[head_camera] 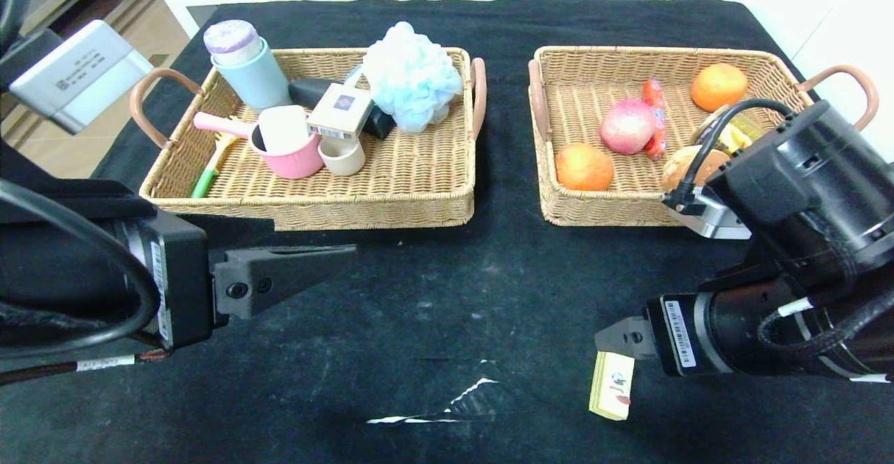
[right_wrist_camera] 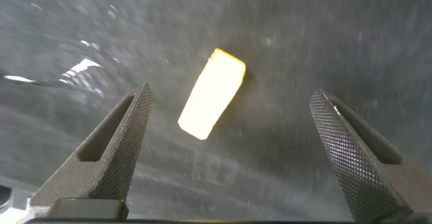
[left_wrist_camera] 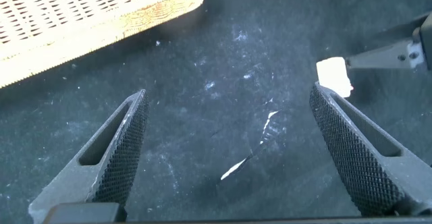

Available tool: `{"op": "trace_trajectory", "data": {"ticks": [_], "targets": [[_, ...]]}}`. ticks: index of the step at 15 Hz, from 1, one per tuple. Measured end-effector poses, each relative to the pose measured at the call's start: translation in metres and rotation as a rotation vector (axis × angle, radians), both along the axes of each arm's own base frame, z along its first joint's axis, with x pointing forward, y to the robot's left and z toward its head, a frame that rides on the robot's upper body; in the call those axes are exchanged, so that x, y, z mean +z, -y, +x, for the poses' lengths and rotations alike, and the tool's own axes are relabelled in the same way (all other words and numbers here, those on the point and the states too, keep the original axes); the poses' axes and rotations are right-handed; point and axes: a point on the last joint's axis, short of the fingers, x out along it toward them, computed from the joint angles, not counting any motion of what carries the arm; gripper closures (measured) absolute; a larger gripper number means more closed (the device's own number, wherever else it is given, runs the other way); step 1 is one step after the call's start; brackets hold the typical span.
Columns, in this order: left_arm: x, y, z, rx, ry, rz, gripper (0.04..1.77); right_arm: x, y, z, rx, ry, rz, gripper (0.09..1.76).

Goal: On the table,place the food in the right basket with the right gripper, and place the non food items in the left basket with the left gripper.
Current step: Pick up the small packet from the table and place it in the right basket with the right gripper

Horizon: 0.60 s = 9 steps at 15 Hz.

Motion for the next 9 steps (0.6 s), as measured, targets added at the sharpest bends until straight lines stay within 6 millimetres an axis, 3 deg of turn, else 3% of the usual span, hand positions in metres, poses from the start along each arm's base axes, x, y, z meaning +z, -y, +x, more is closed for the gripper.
{"op": "trace_trajectory", "data": {"ticks": [9], "targets": [[-0.003, 0.001, 0.002, 0.000, -0.007, 0.005, 0.09, -0.026, -0.037, -0.003, -0.016, -0.088, -0.120, 0.14]]}}
